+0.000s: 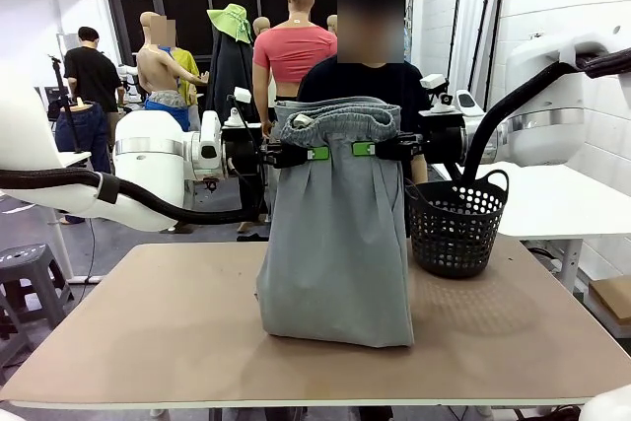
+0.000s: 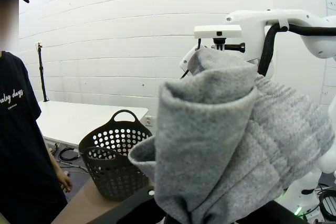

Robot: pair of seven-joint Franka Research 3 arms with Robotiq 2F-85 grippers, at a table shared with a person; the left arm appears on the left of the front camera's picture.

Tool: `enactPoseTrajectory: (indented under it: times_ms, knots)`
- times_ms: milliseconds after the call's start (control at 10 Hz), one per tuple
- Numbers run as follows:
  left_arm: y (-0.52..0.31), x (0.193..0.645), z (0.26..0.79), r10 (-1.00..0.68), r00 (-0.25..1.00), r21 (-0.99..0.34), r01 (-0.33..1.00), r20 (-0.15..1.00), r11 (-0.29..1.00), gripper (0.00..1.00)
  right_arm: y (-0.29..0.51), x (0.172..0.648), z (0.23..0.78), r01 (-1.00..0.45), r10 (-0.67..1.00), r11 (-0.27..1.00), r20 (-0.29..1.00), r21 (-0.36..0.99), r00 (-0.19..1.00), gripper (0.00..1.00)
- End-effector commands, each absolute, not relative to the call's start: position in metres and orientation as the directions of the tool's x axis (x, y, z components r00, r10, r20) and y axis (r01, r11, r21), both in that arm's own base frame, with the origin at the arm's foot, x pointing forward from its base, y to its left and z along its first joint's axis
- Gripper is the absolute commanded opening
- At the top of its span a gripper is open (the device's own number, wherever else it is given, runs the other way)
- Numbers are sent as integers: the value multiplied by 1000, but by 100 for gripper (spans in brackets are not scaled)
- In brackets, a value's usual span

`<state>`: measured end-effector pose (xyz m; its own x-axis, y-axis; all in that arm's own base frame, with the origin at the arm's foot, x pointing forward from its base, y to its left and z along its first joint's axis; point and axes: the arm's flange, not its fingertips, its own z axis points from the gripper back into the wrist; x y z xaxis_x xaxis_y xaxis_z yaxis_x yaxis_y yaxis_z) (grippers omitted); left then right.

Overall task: Fold the training pants.
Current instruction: Fold the Training pants in half.

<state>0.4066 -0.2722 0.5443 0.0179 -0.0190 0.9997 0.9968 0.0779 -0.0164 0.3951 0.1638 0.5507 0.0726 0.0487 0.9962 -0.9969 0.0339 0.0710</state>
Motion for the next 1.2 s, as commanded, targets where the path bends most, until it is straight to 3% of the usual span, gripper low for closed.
enactPoseTrajectory:
  times_ms: [0,1100]
  knots:
    - [-273,406,547,-18,9,-7,997,1000,78,0,164,393,552,-997,30,35,997,75,76,0]
    - [-266,409,550,-29,3,-1,998,1000,58,0,169,402,551,-998,50,11,996,70,70,0]
